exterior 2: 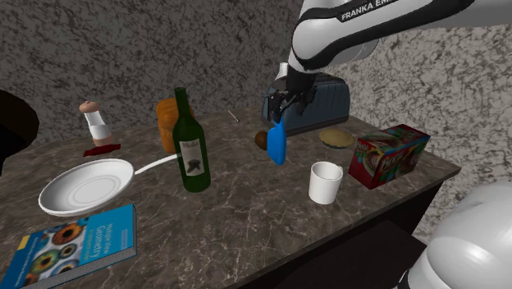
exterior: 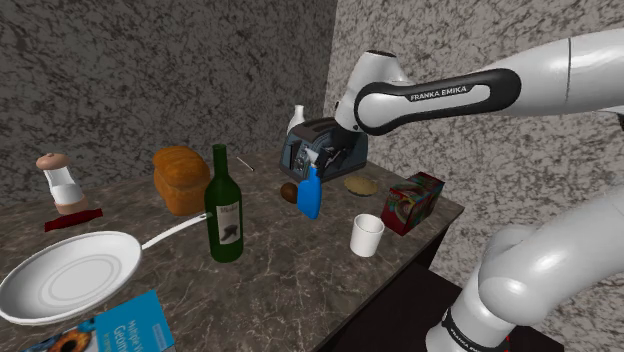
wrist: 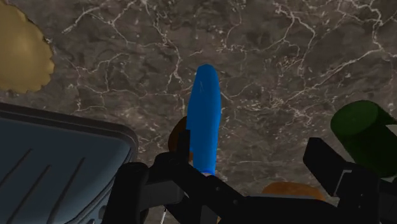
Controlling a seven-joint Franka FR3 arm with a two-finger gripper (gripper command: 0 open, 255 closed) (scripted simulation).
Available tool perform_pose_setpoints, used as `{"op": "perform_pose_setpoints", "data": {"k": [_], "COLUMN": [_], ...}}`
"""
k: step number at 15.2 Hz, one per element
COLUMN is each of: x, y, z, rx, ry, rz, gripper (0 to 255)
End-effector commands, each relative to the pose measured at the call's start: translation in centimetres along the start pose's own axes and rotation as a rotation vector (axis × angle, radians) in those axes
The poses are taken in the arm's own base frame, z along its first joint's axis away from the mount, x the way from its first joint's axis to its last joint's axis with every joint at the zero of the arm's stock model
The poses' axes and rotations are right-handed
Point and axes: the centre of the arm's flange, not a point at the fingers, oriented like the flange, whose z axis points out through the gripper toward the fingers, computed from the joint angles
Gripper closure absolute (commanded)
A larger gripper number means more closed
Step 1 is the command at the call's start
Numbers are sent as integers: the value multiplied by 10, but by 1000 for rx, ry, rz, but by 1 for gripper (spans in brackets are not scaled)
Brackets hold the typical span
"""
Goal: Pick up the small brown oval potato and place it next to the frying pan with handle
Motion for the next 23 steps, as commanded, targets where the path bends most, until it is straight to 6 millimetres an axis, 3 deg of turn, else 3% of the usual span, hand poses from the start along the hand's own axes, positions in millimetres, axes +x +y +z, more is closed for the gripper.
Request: {"op": "perform_pose_setpoints", "data": {"k": [1, 15, 23], "x": [14, 104, 109], "y": [2, 25, 30], "z": [25, 180, 223], "rx": [-11, -90, -93], "ry": [6, 28, 29], "rz": [13, 98, 101], "gripper": [0, 0, 0]}}
